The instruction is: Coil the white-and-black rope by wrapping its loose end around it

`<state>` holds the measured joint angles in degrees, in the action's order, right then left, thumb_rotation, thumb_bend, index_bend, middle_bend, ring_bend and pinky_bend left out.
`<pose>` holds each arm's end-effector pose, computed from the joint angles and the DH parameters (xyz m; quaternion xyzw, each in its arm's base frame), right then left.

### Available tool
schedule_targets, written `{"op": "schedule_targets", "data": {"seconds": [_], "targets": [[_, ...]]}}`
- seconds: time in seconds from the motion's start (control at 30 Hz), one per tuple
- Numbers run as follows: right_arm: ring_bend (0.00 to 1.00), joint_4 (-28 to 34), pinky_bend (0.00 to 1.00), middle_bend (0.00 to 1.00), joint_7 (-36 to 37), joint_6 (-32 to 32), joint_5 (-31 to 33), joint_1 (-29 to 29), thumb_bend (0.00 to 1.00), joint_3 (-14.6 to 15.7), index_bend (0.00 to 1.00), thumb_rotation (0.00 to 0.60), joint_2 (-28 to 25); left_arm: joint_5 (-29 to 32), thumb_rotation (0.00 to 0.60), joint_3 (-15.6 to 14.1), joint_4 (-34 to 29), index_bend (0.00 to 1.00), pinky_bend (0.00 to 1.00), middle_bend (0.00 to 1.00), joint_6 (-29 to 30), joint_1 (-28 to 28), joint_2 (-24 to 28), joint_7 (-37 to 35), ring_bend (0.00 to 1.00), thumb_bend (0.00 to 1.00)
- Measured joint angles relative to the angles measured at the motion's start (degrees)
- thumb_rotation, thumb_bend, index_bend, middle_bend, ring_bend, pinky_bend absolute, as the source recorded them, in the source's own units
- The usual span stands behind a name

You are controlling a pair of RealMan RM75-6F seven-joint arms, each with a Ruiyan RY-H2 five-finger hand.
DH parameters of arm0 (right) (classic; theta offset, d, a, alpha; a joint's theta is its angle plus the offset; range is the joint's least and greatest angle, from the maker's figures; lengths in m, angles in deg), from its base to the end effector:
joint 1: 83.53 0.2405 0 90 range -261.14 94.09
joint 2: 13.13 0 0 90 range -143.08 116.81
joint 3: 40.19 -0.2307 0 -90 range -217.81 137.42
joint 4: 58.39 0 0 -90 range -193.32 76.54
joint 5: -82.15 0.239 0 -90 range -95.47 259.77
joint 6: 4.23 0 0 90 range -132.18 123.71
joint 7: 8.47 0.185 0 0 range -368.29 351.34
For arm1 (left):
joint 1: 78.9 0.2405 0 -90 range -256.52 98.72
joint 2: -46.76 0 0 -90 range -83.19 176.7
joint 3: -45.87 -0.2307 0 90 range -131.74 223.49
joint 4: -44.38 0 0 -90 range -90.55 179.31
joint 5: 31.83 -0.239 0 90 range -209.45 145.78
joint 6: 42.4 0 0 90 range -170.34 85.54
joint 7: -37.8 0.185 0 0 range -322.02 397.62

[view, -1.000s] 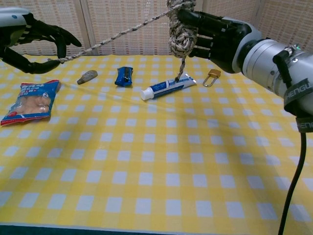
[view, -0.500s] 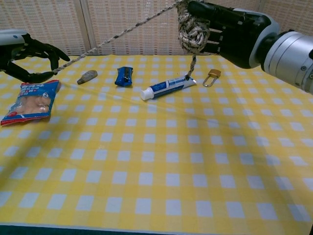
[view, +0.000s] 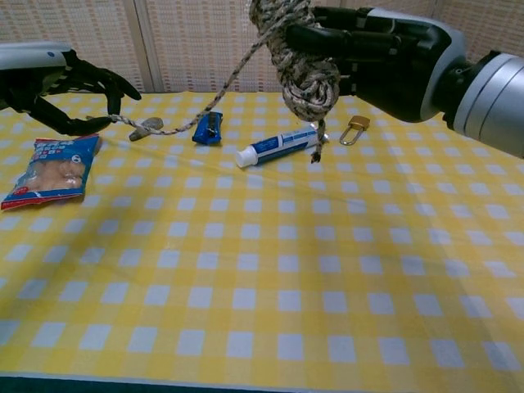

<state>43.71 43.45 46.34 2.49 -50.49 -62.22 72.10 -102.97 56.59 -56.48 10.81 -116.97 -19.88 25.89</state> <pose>-0.0270 -0.3314 -0.0189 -0.3969 0.7075 -0.5843 0.0205 -0.1277 0.3583 0.0304 -0.6622 -0.5060 -0.4527 0.3171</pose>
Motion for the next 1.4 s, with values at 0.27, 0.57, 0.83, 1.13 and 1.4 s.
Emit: {"op": "schedule_targets", "data": {"seconds": [0.27,0.57,0.83,1.13,1.4], "targets": [[0.77,2.88,0.7,0.72,-5.76,-1.68,-1.94,2.35,0.59,2.88,0.86,0.6,-2.8,0.62,0.6,1.06,-1.49,0.61,0.0,0.22,-2.14,-2.96,0.37,5.24,0.14,0.54],[0.78,6.2,0.71,0.72,-14.14,-6.39,3.24,5.67,0.59,4.93,0.86,0.6,-4.78,2.29,0.6,2.8,-1.92,0.6,0.0,0.22,-1.49,-6.34,-0.93,13.81,0.13,0.54],[0.78,7.65,0.71,0.72,-23.1,-10.4,13.59,9.88,0.59,6.14,0.86,0.6,-4.66,0.01,0.6,3.54,-1.92,0.59,0.0,0.21,3.36,-7.48,-3.1,19.87,0.13,0.54],[0.78,8.14,0.71,0.72,-29.39,-12.9,25.12,15.05,0.59,6.47,0.86,0.6,-3.52,-3.11,0.6,3.23,-1.82,0.58,0.0,0.21,5.62,-8.19,-4.91,23.2,0.13,0.54],[0.78,7.34,0.72,0.72,-32.4,-12.44,38.8,19.88,0.59,6.17,0.86,0.6,-1.76,-8.12,0.6,2.61,-1.87,0.58,0.0,0.21,9.25,-8.5,-7.19,27.04,0.13,0.54]]}}
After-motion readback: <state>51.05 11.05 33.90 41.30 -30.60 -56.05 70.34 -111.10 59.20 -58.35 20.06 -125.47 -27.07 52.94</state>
